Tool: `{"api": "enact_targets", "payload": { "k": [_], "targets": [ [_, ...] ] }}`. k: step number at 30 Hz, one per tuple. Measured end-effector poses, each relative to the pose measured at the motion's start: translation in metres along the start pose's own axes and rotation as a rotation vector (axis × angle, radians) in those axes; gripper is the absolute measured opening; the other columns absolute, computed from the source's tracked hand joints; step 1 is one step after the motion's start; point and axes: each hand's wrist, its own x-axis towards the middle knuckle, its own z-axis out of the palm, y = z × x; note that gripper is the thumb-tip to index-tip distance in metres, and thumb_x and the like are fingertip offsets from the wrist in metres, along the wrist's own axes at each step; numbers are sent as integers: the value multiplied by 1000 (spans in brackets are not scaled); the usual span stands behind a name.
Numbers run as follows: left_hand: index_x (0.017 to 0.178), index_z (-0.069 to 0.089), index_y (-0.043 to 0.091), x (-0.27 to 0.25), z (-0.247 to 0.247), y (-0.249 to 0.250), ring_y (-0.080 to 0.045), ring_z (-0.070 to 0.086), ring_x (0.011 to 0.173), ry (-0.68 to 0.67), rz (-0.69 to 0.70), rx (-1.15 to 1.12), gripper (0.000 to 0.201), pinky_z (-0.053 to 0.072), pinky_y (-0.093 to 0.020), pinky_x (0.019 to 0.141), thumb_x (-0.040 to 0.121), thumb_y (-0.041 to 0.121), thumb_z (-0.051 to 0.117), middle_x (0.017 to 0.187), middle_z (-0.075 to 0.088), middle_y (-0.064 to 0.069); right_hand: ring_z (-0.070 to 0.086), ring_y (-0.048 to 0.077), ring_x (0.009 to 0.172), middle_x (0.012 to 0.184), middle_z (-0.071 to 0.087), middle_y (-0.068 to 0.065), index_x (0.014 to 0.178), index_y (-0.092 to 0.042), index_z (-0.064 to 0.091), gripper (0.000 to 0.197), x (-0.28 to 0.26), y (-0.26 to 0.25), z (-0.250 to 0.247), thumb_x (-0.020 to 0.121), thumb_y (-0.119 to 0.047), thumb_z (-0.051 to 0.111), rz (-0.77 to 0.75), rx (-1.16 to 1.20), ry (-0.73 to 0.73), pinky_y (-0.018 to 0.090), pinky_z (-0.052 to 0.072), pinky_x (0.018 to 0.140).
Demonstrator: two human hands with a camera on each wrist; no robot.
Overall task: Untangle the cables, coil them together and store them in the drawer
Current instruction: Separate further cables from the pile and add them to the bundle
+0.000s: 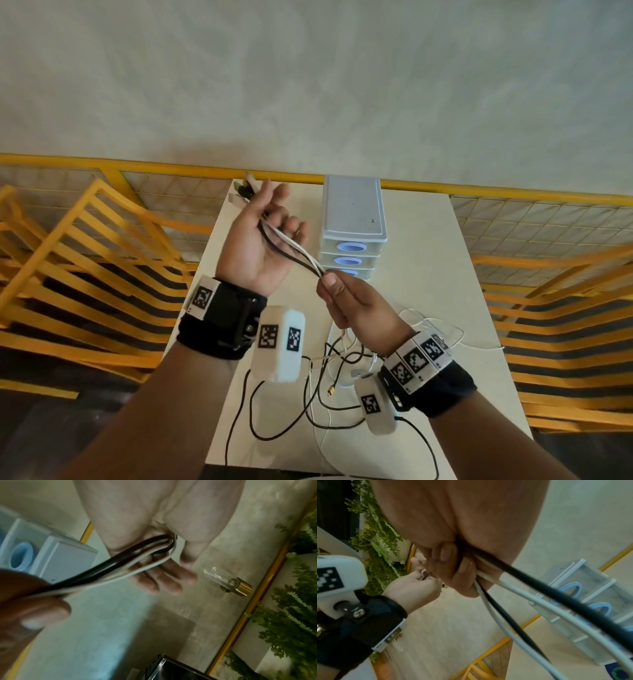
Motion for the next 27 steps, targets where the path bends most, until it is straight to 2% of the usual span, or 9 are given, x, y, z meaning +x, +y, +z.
{"api": "enact_targets", "payload": {
  "k": [3,7,13,17,20,22,23,25,27],
  "targets": [
    [73,48,23,5,-7,9,-6,28,38,-94,-61,34,43,24,-21,44,108,47,38,46,32,6,32,11,54,56,35,-12,77,-6,43,44,-4,2,-1,110,-33,32,-7,-19,-39,20,31,54],
    [68,39,26,4,-3,14,-9,13,42,-72,-85,122,46,11,-26,46,106,52,38,48,25,6,32,7,54,56,36,-15,75,-15,42,39,-8,4,-1,111,-27,33,4,-38,-54,18,32,54],
    [64,34,26,4,7,24,-7,16,37,52,37,170,48,11,-24,41,106,50,38,49,19,6,32,5,51,54,38,-15,77,-4,43,44,-24,22,-2,107,-35,34,22,12,-36,17,32,52],
    [64,34,26,0,13,27,-7,16,38,63,102,228,48,11,-24,41,106,50,38,52,18,6,34,4,54,58,40,-15,76,-9,43,42,-29,41,-2,109,-33,33,8,-47,-4,17,34,55],
    [64,34,26,-2,16,33,-7,16,38,76,164,239,48,14,-22,38,106,49,38,52,17,7,39,8,56,62,41,-10,77,-16,44,48,-33,60,-9,104,-53,31,56,-120,24,28,39,56],
    [64,34,26,-5,20,30,-8,14,40,74,172,282,47,12,-24,40,106,48,39,53,17,7,45,9,59,65,48,-6,79,-14,49,57,-36,68,-16,98,-64,30,107,-203,-13,33,44,63],
    [65,34,26,-6,21,23,-8,14,40,68,155,312,47,10,-25,41,106,47,39,53,17,7,52,8,64,69,57,-6,83,-15,55,59,-37,70,-20,96,-67,30,140,-254,-50,31,48,69],
    [65,36,26,-9,22,4,-7,15,40,33,94,365,46,11,-23,40,107,46,39,51,19,8,64,3,96,101,71,-13,108,-29,65,53,-37,69,-31,91,-73,41,164,-348,-75,36,50,94],
    [65,37,27,-11,21,-15,-7,17,40,-17,46,447,45,18,-20,38,107,45,41,52,21,9,54,0,129,137,61,-18,141,-37,52,65,-34,49,-44,86,-70,57,92,-373,-31,38,42,113]
  ]
}}
